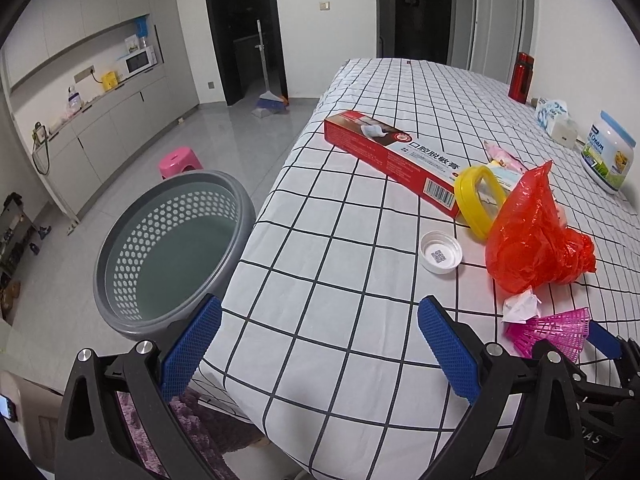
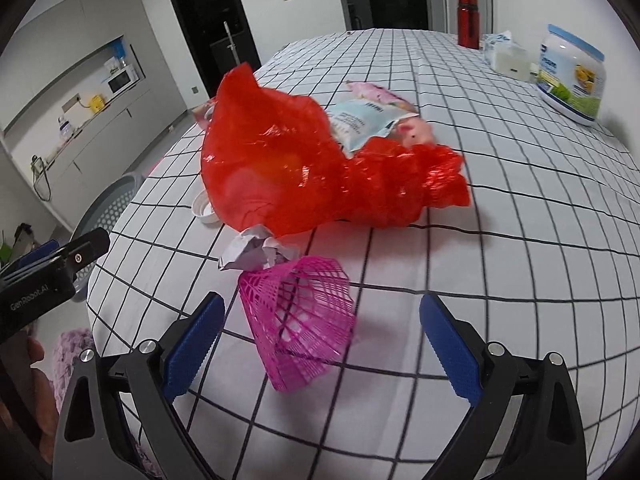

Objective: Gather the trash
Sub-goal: 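Reach the right gripper to the pink shuttlecock and close on it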

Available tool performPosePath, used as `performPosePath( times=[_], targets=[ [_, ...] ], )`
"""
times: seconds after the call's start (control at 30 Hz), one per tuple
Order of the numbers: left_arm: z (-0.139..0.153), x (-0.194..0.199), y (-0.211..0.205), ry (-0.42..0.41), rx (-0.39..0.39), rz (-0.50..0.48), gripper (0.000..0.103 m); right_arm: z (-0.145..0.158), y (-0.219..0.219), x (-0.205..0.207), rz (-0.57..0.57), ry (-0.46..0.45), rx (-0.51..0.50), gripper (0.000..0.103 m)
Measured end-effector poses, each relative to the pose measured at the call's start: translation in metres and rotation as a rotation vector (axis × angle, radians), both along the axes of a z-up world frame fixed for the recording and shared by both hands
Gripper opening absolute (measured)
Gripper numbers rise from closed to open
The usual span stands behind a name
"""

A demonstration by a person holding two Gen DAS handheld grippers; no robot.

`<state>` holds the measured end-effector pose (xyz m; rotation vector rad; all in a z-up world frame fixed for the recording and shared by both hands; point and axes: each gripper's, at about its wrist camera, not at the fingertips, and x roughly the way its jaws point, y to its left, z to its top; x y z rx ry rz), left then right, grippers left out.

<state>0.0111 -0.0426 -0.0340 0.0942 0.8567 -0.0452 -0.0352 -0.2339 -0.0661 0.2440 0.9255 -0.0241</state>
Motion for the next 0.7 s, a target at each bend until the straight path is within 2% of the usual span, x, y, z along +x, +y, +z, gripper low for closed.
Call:
performPosePath(
  times=[0.17,0.23,0.3,0.5,0.7],
  targets=[
    [-0.001,0.001,-0.001,0.006,0.003,-0.001,0.096,-0.002,0.006,0.009,0.035,0.016,-0.013,0.093],
    [-0.001,0.001,-0.001,0.006,0.003,0.000,0.096,-0.003,0.010,0.010,0.052,0.013,-0.024,0.089],
    [-0.001,0.002,-0.001,0.006,0.002,0.000,0.096,-0.004,0.014,0.010,0.068,0.016,-0.036,0.063],
    [-0.003,-0.001,-0.003,0.007,-0.005,-0.010,0.097,-0.006,0.020,0.007,0.096,0.012,-0.033,0.052],
    [-0.003,-0.006,-0.006,0.012,-0.037,-0.039,0.097,-0.001,0.011,-0.006,0.100,0.008,0.034,0.036]
  ],
)
